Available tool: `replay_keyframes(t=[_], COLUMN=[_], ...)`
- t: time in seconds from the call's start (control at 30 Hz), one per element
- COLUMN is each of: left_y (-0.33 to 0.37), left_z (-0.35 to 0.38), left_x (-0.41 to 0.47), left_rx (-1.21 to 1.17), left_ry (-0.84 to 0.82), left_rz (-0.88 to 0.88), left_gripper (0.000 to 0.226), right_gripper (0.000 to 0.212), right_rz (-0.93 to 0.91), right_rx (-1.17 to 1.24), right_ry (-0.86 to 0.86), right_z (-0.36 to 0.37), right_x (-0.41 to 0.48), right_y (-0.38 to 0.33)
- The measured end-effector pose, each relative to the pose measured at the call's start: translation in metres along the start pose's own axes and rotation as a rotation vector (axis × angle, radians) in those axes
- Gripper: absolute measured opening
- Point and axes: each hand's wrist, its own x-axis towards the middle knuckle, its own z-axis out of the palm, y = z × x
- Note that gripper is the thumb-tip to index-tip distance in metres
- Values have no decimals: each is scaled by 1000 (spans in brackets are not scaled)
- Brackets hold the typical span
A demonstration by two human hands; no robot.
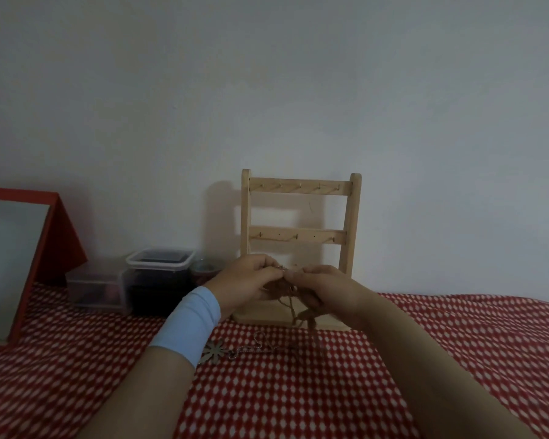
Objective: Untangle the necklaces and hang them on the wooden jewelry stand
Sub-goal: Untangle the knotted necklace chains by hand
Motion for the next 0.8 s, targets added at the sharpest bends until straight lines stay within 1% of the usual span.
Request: replay_keyframes(t=[0.03, 0.1, 0.13, 0.2, 0.23, 0.3, 0.37, 0.43, 0.5, 0.67, 0.73, 0.8], left_y=[-1, -3, -4, -2, 0, 2, 5, 7, 7, 5, 4, 2], left_z=[1, 3, 4, 4, 4, 3, 2, 1, -2, -10, -11, -11], left_x=[0, 2, 3, 3, 2, 0, -2, -2, -2, -2, -2, -1], left_rx=[-88, -163, -158, -59, 10, 120, 211, 303, 368, 431, 356, 175], left_ry=[-14, -19, -10, 18, 25, 10, -13, -6, 4, -35, -41, -63], left_rz=[-8, -10, -10, 1, 9, 38, 74, 96, 102, 92, 61, 19], left_gripper=[12, 14, 14, 15, 14, 10, 8, 8, 10, 12, 14, 16], right_gripper=[38, 38, 38, 36, 35, 32, 29, 27, 23, 11, 10, 9], right_rz=[4, 27, 36, 15, -11, -47, -63, -85, -94, -94, -81, -65], right_rx=[-7, -38, -56, -57, -3, 252, 501, 612, 609, 466, 456, 423], right_ry=[-6, -25, -33, -11, 17, 52, 38, -2, -40, -110, -127, -107], right_z=[-2, -5, -6, -9, -9, -10, -9, -6, -5, -5, -6, -6], right_x=[-1, -5, -7, -8, -7, -4, -2, -2, -2, -5, -6, -6], right_y=[-1, -3, -4, -5, -5, -4, -5, -6, -5, -3, -4, -5])
